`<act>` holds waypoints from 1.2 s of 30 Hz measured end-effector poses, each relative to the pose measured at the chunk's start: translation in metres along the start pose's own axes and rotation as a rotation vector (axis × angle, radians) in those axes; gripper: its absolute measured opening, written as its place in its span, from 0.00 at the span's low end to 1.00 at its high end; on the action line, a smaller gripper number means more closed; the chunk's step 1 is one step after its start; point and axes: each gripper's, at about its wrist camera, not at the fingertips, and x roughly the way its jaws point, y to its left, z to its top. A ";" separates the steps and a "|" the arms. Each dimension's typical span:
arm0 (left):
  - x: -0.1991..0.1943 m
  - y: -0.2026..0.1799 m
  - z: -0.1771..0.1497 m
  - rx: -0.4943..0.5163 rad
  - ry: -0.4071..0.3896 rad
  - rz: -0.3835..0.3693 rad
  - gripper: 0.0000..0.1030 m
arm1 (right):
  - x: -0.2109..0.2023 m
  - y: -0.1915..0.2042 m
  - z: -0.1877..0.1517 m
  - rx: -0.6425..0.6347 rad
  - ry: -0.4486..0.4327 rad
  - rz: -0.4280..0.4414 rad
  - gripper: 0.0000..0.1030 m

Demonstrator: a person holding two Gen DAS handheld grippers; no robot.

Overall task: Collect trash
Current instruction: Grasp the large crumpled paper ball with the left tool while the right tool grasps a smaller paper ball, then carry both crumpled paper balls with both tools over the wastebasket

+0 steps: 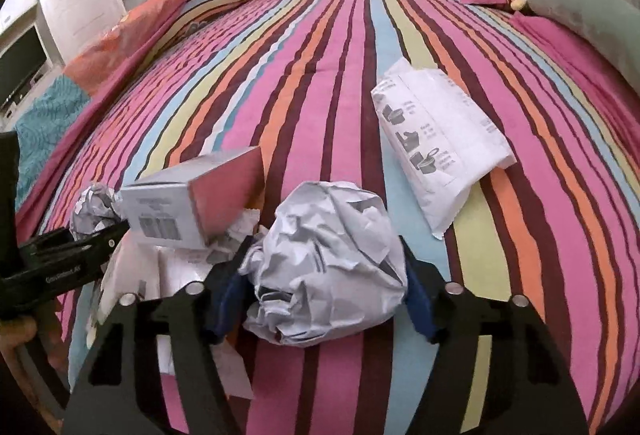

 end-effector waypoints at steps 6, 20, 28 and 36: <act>-0.009 0.007 -0.011 -0.031 0.001 -0.007 0.60 | -0.018 -0.005 -0.015 0.002 -0.010 -0.042 0.58; -0.087 0.023 -0.063 -0.056 -0.057 -0.043 0.60 | -0.095 -0.024 -0.060 0.090 -0.071 -0.050 0.57; -0.127 0.023 -0.122 -0.043 -0.056 -0.075 0.60 | -0.129 -0.031 -0.104 0.167 -0.058 -0.028 0.57; -0.157 0.014 -0.179 -0.024 -0.039 -0.098 0.60 | -0.160 -0.019 -0.134 0.204 -0.064 0.025 0.57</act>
